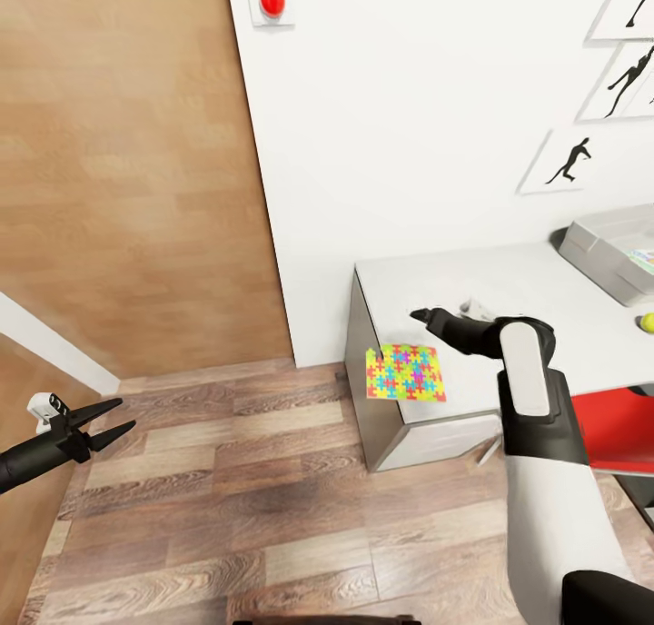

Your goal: Put all the toys in the child's room - the three board games (two on the bed and one on the table), the two jigsaw puzzles on the table, and the tennis ball on the table - inside the toy box on the table in the child's room.

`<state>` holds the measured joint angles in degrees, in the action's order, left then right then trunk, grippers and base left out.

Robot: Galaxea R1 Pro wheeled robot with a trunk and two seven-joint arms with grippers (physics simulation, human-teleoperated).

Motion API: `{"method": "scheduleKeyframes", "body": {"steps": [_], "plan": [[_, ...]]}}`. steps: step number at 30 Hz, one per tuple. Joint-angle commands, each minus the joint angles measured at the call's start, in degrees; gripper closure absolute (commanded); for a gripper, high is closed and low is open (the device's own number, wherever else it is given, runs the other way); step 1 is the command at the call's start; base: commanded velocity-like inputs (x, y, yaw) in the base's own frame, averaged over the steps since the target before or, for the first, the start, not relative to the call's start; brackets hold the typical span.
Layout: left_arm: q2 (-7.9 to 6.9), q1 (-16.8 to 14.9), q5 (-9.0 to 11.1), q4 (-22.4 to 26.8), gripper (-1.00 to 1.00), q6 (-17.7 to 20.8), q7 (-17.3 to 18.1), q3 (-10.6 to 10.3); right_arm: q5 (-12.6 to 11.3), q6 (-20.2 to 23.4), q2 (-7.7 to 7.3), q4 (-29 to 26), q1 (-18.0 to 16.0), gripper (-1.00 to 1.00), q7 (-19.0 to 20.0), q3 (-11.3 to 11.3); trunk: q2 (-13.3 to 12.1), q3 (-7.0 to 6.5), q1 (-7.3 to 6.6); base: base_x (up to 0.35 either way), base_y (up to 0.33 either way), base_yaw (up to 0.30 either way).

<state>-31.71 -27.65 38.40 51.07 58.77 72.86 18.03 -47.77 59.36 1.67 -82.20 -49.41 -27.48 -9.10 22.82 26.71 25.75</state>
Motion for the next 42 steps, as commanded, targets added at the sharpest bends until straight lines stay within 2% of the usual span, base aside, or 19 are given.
{"method": "scheduleKeyframes", "body": {"steps": [1,2,4,6,8,10,11,15,19,21,25,28,30,32,36,42], "plan": [[-0.02,-0.03,0.10,-0.01,-1.00,0.40,0.09,-0.03,-2.02,0.64,-0.68,-0.62,1.06,-1.00,1.03,-0.37,0.09,-0.01,0.04,0.000,0.000,0.000],[0.02,-0.03,0.10,-0.01,-1.00,0.39,0.09,-0.07,-3.05,0.64,-1.51,-1.02,1.99,-1.00,2.66,-0.54,0.09,-0.10,0.04,0.000,0.000,0.000],[0.04,-0.03,0.10,-0.01,-1.00,0.39,0.09,-0.16,-3.84,0.64,-2.48,-1.31,2.85,-1.00,4.38,-0.63,0.09,-0.29,0.04,0.000,0.000,0.000],[0.05,-0.03,0.13,0.02,-1.00,0.38,0.09,-0.29,-4.75,0.64,-4.06,-1.56,4.32,-1.00,7.64,-0.60,0.09,-0.47,0.04,0.000,0.000,0.000],[0.06,-0.03,0.11,0.05,-1.00,0.38,0.07,-0.37,-5.69,0.64,-5.37,-1.71,6.32,-1.00,12.00,-0.61,0.09,-0.66,0.04,0.000,0.000,0.000],[0.07,-0.03,0.10,0.07,-1.00,0.37,0.01,-0.45,-6.69,0.64,-6.30,-1.81,10.12,-1.00,19.51,-0.72,0.09,-0.84,0.04,0.000,0.000,0.000],[0.10,-0.03,0.10,0.07,-1.00,0.34,-0.02,-0.51,-6.81,0.64,-6.60,-1.75,12.41,-1.00,23.63,-0.76,0.09,-0.94,0.04,0.000,0.000,0.000],[0.15,-0.05,0.10,0.12,-1.00,0.30,-0.18,-0.60,-6.74,0.28,-7.21,-1.39,19.33,-1.00,34.07,-0.94,0.09,-1.31,0.04,0.000,0.000,0.000],[0.16,-0.08,0.10,0.15,-1.00,0.29,-0.37,-0.62,-6.60,-1.94,-7.47,-1.35,24.34,-1.00,39.40,-0.99,0.09,-1.68,0.04,0.000,0.000,0.000],[0.16,-0.07,0.07,0.16,-1.00,0.25,-0.51,-0.61,-6.57,-2.35,-7.55,-1.42,25.94,-1.00,40.83,-1.00,0.09,-1.87,0.04,0.000,0.000,0.000],[0.16,-0.08,-0.04,0.17,-1.00,0.22,-1.00,-0.56,-6.64,-2.55,-8.81,-1.55,27.72,-1.00,43.14,-0.90,0.09,-2.24,0.04,0.000,0.000,0.000],[0.22,-0.11,-0.62,0.17,-1.00,0.21,-1.74,-0.50,-6.74,-2.65,-11.08,-1.65,28.40,-1.00,48.08,-0.55,0.09,-2.52,0.04,0.000,0.000,0.000],[0.32,-0.11,-1.05,0.17,-1.00,0.21,-2.00,-0.45,-6.70,-2.91,-11.85,-1.43,28.57,-1.00,52.05,-0.39,0.09,-2.70,0.04,0.000,0.000,0.000],[0.37,-0.12,-1.30,0.17,-1.00,0.21,-2.14,-0.41,-6.59,-3.09,-12.24,-1.33,28.66,-1.00,55.41,-0.31,0.09,-2.89,0.04,0.000,0.000,0.000],[0.36,-0.12,-1.49,0.17,-1.00,0.20,-2.23,-0.38,-6.30,-3.23,-12.57,-1.93,28.75,-1.00,59.52,-0.26,0.09,-3.26,0.04,0.000,0.000,0.000],[0.45,-0.12,-1.56,0.17,-1.00,0.20,-2.28,-0.37,-6.17,-3.27,-12.77,-1.84,28.97,-1.00,61.37,-0.37,0.09,-3.83,0.04,0.000,0.000,0.000]]}}
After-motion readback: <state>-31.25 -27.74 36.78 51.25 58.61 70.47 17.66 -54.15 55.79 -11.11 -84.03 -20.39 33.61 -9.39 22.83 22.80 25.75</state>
